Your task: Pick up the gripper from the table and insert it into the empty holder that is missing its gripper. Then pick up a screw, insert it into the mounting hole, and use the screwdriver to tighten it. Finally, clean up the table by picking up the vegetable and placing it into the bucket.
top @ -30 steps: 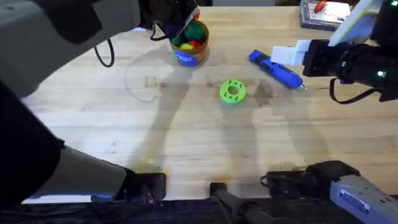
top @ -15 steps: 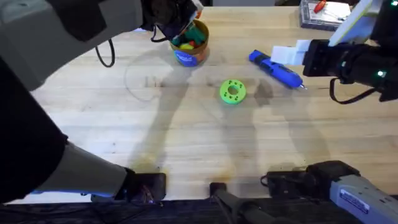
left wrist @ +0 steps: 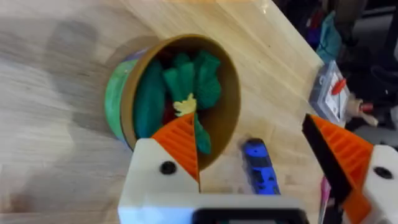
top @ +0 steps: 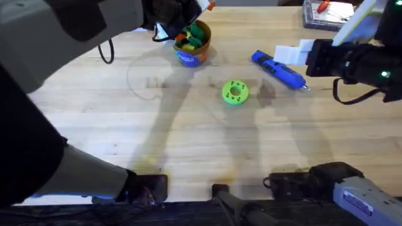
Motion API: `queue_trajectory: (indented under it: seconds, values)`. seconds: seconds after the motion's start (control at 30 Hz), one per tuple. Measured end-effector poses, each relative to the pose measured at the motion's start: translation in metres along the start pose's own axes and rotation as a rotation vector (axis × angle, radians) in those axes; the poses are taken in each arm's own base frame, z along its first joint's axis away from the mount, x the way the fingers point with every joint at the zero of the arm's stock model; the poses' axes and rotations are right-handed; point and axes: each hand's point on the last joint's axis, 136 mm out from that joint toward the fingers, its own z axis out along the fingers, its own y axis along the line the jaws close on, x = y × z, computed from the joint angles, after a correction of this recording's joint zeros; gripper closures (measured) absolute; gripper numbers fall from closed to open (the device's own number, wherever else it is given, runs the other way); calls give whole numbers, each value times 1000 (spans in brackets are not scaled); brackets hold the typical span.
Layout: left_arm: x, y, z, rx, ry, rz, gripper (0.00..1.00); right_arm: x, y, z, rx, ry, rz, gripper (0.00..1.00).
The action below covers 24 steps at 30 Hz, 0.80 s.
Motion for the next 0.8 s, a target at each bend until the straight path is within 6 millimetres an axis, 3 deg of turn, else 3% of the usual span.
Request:
queue_trajectory:
  seconds: [0.13,0.33,0.53,0.67,0.8]
  values:
    - [5,-13,-21,40,23,106,15,-10,2,-6,-3,-17,-1,7]
    - [24,-16,-87,32,60,321,15,-32,10,-42,-26,-5,0,8]
    - [56,4,-156,-14,135,599,15,-15,15,-77,-43,127,8,8]
    - [71,14,-184,-22,164,743,16,-13,17,-92,-50,150,10,8]
    - [83,26,-200,-38,206,811,15,-6,17,-98,-50,167,11,8]
